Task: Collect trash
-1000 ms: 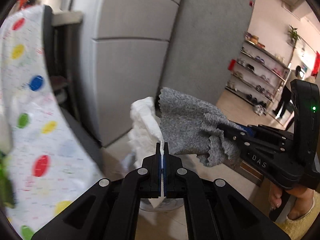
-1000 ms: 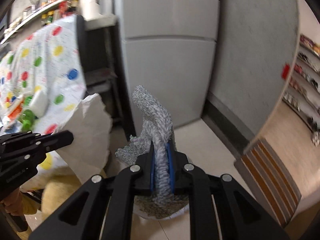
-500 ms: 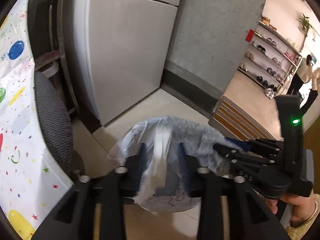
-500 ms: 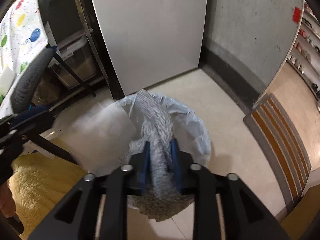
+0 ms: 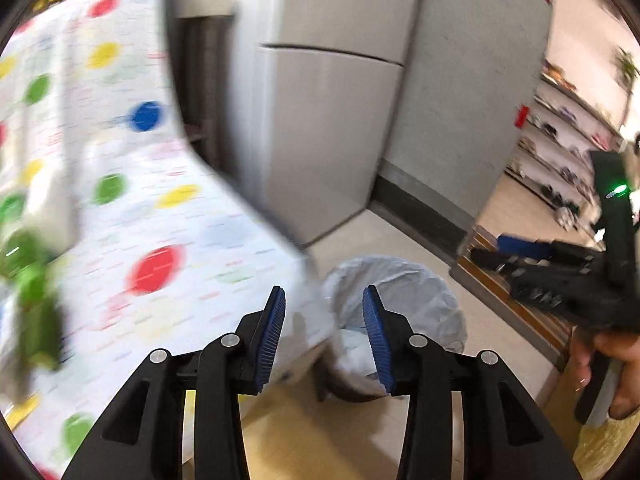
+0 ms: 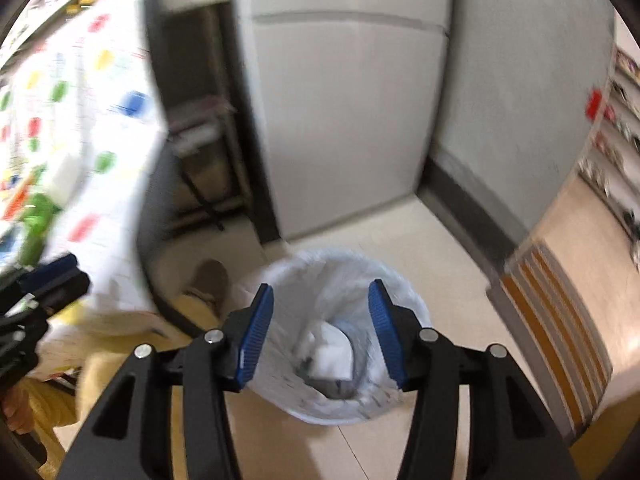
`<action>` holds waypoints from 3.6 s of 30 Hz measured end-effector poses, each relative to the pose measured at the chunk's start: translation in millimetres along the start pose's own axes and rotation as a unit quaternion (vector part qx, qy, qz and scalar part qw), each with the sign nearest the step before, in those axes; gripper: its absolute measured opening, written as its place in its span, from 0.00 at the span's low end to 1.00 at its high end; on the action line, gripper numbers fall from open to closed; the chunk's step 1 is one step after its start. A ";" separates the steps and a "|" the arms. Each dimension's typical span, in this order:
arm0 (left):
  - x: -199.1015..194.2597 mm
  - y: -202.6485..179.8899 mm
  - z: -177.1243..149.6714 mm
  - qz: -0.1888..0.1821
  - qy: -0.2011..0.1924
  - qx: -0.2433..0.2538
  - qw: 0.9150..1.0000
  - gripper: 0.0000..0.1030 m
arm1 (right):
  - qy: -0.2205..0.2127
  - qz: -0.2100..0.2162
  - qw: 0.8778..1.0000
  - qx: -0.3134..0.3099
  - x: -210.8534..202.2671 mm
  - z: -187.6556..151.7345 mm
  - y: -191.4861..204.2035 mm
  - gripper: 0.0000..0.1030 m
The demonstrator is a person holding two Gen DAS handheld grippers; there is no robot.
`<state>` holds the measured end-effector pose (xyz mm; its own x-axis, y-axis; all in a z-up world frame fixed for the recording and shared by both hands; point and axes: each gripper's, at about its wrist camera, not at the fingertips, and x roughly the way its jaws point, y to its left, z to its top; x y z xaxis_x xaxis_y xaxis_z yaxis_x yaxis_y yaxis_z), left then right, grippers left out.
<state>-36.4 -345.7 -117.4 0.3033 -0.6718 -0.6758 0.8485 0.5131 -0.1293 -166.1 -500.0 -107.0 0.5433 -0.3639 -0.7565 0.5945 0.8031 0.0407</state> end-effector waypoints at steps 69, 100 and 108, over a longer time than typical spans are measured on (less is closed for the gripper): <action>-160.5 244.3 -56.8 0.255 0.036 -0.125 0.958 0.56 | -0.129 0.291 0.930 -0.186 -63.7 99.9 356.7 0.02; -176.5 268.1 -7.9 0.209 -0.057 -0.124 0.968 0.01 | -0.147 0.266 0.944 -0.129 -61.8 103.1 310.1 0.02; -184.1 269.1 -2.0 0.199 -0.037 -0.172 0.964 0.02 | -0.148 0.249 0.951 -0.109 -67.5 102.7 280.5 0.02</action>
<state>135.3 -82.9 -29.2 0.6165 -0.4148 -0.6693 0.4677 0.8767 -0.1126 24.8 -298.6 22.5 0.8877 -0.0040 -0.4603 0.1002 0.9777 0.1848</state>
